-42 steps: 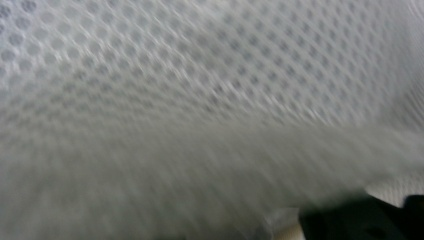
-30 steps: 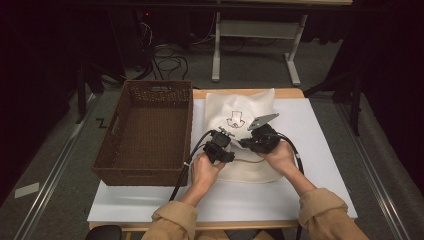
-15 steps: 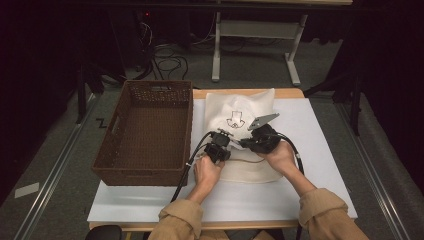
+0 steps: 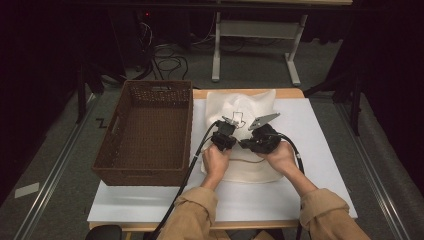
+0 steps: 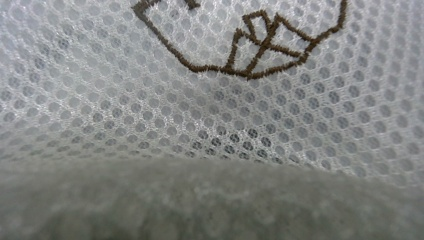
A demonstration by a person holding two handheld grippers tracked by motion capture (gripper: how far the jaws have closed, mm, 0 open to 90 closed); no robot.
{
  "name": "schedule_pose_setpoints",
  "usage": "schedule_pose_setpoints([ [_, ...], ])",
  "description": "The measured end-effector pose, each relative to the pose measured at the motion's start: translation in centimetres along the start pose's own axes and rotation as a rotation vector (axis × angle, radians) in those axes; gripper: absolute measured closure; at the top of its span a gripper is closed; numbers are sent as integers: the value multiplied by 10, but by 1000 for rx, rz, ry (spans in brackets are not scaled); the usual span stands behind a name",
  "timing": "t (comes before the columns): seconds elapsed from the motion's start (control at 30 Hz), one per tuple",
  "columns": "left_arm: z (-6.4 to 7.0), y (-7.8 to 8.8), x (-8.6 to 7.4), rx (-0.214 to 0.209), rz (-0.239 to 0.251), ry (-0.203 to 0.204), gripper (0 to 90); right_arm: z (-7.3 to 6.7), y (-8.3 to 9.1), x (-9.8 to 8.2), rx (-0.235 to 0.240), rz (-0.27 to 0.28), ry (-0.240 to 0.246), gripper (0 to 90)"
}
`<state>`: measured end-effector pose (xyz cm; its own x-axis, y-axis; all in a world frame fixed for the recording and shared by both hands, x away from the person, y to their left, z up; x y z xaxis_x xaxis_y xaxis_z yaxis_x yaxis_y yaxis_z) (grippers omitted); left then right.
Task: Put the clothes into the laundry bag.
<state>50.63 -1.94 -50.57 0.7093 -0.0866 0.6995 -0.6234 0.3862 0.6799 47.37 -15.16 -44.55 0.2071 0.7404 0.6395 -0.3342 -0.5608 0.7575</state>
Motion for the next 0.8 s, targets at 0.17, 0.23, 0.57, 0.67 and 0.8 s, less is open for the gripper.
schedule_pose_setpoints([
  [0.17,4,8,-7,4,-42,-52,734,2,0,-2,-1,10,-14,888],
  [0.23,5,13,-12,26,-70,-93,682,4,1,-2,-4,12,-4,888],
  [0.57,-6,19,-23,13,-123,-53,734,4,0,-2,-10,7,-6,886],
  [0.67,-11,9,-24,35,-147,-19,805,0,-2,2,-8,5,-5,886],
  [0.8,-12,7,-18,-2,-131,43,883,-1,-3,2,5,0,5,887],
])
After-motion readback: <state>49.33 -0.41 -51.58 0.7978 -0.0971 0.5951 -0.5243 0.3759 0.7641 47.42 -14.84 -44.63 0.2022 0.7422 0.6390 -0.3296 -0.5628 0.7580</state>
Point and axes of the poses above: each handheld gripper's, and its own axes: y roughly backward along the jaws, x roughly out of its top, z roughly to its right, the point moved 2 cm from there along -y, roughly forward along the jaws, and after that the axes turned 12 degrees about y, right-handed, at the moved point
